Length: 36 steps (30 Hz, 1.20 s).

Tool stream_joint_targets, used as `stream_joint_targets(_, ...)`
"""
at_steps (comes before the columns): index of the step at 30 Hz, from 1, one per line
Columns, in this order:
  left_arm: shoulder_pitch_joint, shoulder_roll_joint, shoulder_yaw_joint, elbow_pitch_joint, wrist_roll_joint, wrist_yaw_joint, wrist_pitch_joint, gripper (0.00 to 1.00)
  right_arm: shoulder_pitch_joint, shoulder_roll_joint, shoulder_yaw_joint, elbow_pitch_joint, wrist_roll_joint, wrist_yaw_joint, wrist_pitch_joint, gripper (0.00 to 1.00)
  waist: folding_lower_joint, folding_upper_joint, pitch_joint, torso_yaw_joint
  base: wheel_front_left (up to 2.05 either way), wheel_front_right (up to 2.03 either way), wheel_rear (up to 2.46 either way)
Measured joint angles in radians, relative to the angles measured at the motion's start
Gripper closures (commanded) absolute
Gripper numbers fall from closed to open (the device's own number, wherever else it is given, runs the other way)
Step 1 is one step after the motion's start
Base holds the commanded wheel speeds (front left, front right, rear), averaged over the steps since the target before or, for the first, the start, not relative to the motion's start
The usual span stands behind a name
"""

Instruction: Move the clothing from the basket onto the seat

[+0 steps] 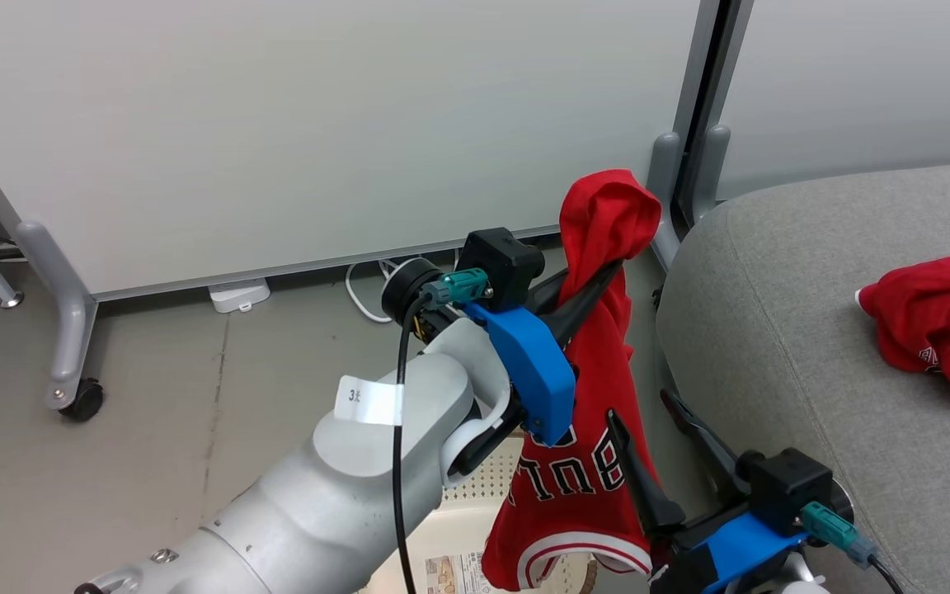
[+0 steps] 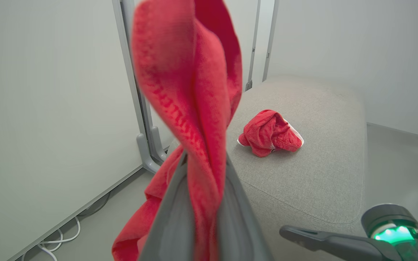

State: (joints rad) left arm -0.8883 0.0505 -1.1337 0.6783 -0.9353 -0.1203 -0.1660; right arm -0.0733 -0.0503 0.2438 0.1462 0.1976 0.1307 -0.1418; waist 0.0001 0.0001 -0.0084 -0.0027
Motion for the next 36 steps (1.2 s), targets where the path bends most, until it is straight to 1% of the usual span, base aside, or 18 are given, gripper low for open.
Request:
stream_joint_targets(5,-0.003,0.000,-0.027,0.002,-0.024,0.006,-0.011,1.00,-0.012,0.000,0.020,0.004,-0.012,0.000,0.010,0.00,0.0000,0.0000,0.005,0.000,0.00,0.00,0.00)
stream_joint_targets(9,-0.005,0.000,-0.052,0.011,-0.035,0.007,-0.012,1.00,-0.048,0.000,0.028,0.018,-0.035,0.000,0.040,0.00,0.0000,0.0000,0.010,0.000,0.00,0.00,0.00)
stream_joint_targets(16,-0.013,0.000,-0.082,0.020,-0.056,0.008,-0.021,1.00,-0.143,-0.001,0.045,0.071,-0.069,0.000,0.098,0.00,0.0000,0.0000,0.021,0.000,0.00,0.00,0.00)
stream_joint_targets(19,-0.019,0.000,-0.092,0.020,-0.065,0.008,-0.022,1.00,-0.188,-0.012,0.063,0.100,-0.069,0.000,0.115,0.00,0.0000,0.0000,0.025,0.004,0.00,0.00,0.00)
stream_joint_targets(22,-0.023,0.000,-0.102,0.020,-0.073,0.008,-0.022,1.00,-0.224,-0.029,0.082,0.134,-0.053,0.000,0.125,0.00,0.0000,0.0000,0.026,0.009,0.00,0.00,0.00)
stream_joint_targets(27,-0.031,0.000,-0.113,0.019,-0.086,0.008,-0.026,1.00,-0.275,-0.051,0.145,0.205,0.002,0.000,0.151,0.00,0.0000,0.0000,0.029,0.018,0.00,0.00,0.00)
stream_joint_targets(31,-0.032,0.000,-0.120,0.016,-0.095,0.006,-0.029,1.00,-0.319,-0.057,0.192,0.275,0.044,0.000,0.154,0.00,0.0000,0.0000,0.030,0.019,0.00,0.00,0.00)
stream_joint_targets(36,-0.033,0.000,-0.130,0.007,-0.105,0.005,-0.030,1.00,-0.377,-0.049,0.239,0.374,0.084,0.000,0.130,0.00,0.0000,0.0000,0.029,0.020,0.00,0.00,0.00)
